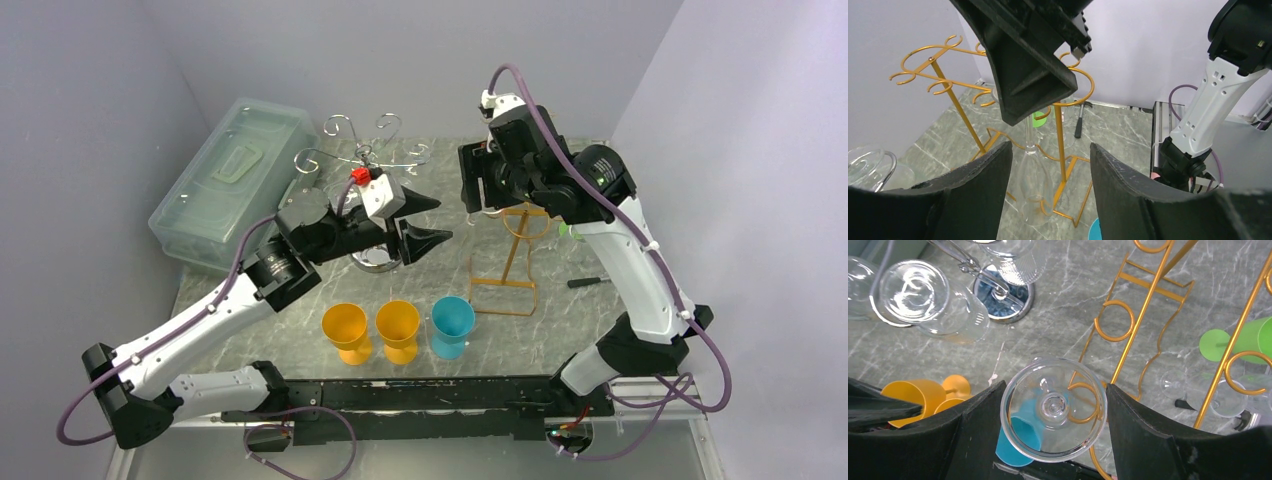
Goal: Take the wine glass off the wine glass rack
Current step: Pick up the wine glass from the wine rack.
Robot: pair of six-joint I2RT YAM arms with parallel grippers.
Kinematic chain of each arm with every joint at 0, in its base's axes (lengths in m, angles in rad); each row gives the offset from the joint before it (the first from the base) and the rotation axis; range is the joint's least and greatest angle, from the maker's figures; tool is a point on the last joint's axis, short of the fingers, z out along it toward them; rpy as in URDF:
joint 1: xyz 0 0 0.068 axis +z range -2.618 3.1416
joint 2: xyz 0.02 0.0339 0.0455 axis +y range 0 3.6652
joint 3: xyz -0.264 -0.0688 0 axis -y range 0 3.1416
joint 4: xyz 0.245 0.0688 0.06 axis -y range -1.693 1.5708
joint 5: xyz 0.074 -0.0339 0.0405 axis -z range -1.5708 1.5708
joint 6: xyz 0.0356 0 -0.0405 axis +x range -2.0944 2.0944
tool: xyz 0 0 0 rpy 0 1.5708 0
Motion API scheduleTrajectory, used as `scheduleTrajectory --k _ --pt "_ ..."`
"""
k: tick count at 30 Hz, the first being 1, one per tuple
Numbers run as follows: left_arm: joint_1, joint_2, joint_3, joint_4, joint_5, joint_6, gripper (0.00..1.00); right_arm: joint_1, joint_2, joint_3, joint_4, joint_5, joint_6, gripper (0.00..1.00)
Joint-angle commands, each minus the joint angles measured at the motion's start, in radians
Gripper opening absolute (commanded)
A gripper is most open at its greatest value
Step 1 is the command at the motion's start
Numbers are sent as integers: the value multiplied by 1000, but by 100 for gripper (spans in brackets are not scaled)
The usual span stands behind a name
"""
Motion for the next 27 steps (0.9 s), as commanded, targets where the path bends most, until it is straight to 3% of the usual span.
scheduleTrajectory --k 1,27 --pt "-12 18 -23 116 1 63 62 -1 -4 73 50 -16 9 39" --pt "-45 230 -8 365 -94 123 54 -1 -58 94 73 -62 40 38"
